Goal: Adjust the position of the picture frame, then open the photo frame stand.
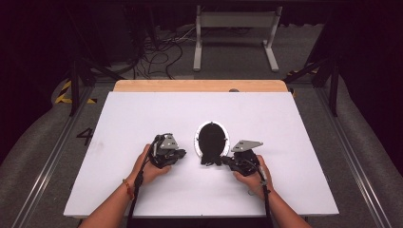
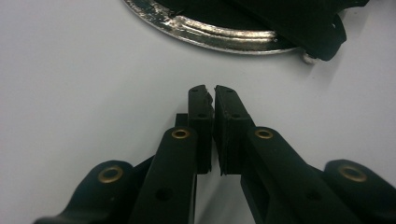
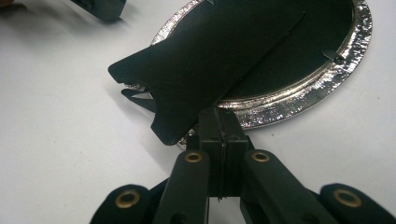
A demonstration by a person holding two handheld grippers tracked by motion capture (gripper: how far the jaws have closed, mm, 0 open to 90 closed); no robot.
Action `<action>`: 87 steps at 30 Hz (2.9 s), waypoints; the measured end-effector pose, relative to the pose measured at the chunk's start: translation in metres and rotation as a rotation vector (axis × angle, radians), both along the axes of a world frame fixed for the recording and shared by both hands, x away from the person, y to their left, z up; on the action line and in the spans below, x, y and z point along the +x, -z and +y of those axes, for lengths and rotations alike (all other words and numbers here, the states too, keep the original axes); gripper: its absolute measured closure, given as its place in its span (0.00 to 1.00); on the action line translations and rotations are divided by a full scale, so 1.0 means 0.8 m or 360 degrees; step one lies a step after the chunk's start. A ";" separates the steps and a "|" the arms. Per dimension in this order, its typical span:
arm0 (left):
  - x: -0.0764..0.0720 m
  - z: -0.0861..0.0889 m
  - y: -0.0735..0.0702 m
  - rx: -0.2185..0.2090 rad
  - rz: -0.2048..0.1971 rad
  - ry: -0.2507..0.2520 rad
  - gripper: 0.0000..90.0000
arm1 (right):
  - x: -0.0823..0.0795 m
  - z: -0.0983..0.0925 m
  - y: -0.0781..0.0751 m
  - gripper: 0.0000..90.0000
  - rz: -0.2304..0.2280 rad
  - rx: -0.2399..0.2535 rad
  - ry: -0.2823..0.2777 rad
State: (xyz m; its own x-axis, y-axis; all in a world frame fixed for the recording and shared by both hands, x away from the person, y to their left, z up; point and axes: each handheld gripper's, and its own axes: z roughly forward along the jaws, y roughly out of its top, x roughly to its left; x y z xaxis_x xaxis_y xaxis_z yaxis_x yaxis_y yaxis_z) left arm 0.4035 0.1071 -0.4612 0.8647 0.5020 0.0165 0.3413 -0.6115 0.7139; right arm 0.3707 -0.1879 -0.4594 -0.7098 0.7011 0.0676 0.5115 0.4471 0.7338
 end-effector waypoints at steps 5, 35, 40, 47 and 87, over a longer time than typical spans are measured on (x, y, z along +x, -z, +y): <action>-0.002 -0.004 -0.001 0.0005 -0.0010 0.0022 0.95 | -0.001 0.003 0.001 1.00 -0.0014 0.0004 -0.0007; -0.031 0.065 -0.026 -0.0146 -0.0183 -0.0034 0.86 | 0.001 -0.021 -0.034 0.99 -0.0109 -0.0062 -0.0080; -0.044 0.086 -0.024 -0.0124 -0.0232 -0.0071 0.81 | 0.003 -0.020 -0.035 0.96 -0.0089 -0.0080 -0.0123; -0.063 0.109 -0.022 -0.0115 -0.0257 -0.0108 0.73 | 0.001 -0.015 -0.035 0.94 -0.0090 -0.0095 -0.0160; -0.073 0.117 -0.002 -0.0028 -0.0215 -0.0240 0.19 | -0.011 -0.008 -0.011 0.89 0.0094 -0.0113 -0.0294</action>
State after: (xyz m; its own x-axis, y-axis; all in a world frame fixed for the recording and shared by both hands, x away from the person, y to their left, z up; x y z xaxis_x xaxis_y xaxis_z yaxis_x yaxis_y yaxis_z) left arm 0.3448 0.2011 -0.4596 0.7704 0.6267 0.1174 0.3283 -0.5477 0.7696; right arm 0.3622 -0.1943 -0.4503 -0.8229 0.5641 0.0680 0.4573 0.5865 0.6685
